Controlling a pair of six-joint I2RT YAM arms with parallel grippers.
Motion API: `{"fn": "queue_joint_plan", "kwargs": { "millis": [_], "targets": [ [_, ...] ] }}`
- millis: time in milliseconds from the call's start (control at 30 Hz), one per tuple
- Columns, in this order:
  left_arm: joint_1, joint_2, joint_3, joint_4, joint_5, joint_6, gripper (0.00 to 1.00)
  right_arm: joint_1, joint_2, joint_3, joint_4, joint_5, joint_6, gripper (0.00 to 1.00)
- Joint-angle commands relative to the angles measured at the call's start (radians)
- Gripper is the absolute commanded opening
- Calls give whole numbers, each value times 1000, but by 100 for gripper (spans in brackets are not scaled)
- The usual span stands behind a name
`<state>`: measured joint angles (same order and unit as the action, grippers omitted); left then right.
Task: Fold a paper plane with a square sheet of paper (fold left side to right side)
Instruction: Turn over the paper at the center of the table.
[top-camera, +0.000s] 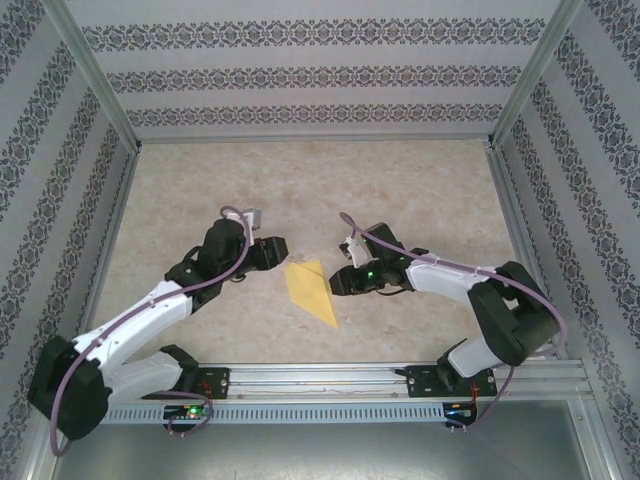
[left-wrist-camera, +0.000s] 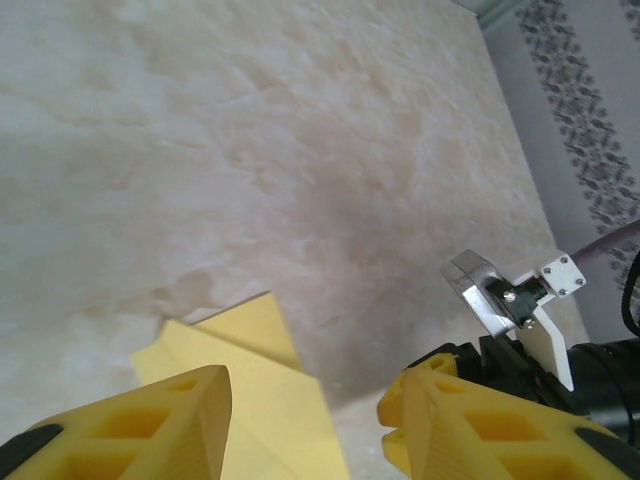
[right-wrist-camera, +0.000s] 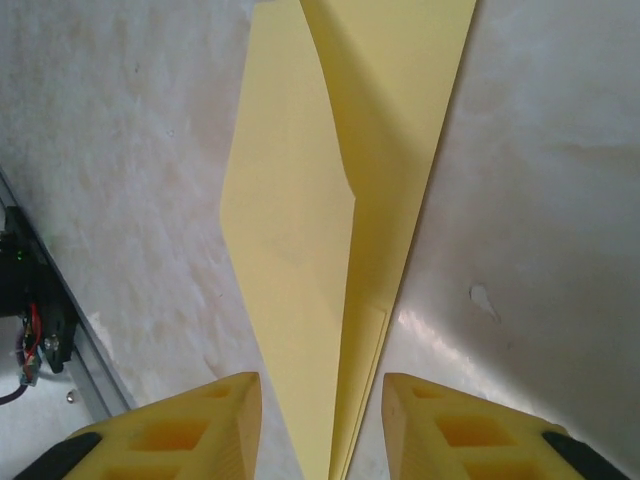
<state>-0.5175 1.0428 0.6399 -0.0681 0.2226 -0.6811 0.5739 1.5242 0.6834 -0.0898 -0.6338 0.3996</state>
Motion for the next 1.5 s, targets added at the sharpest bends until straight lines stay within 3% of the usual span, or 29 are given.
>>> {"fn": "queue_joint_plan", "kwargs": {
  "millis": [0, 267, 467, 633, 767, 1033, 1200, 1467],
  "targets": [
    [23, -70, -38, -65, -73, 19, 49, 22, 58, 36, 88, -44, -34, 36],
    [38, -113, -39, -119, -74, 32, 49, 53, 157, 47, 162, -61, -8, 29],
    [41, -115, -21, -112, -46, 32, 52, 41, 116, 40, 153, -67, -4, 1],
    [45, -139, -7, -47, 21, 18, 57, -18, -53, 8, 151, -107, 13, 0],
    [47, -165, -9, 104, 138, -14, 64, -96, -231, -23, 190, -191, 45, 0],
    [45, -112, 33, 478, 368, -169, 62, -258, -499, -115, 524, -317, 318, 0],
    [12, -6, 89, 591, 467, -213, 60, -263, -539, -120, 647, -349, 436, 0],
    [-43, 97, 150, 634, 494, -204, 59, -216, -512, -128, 787, -347, 534, 0]
  ]
}}
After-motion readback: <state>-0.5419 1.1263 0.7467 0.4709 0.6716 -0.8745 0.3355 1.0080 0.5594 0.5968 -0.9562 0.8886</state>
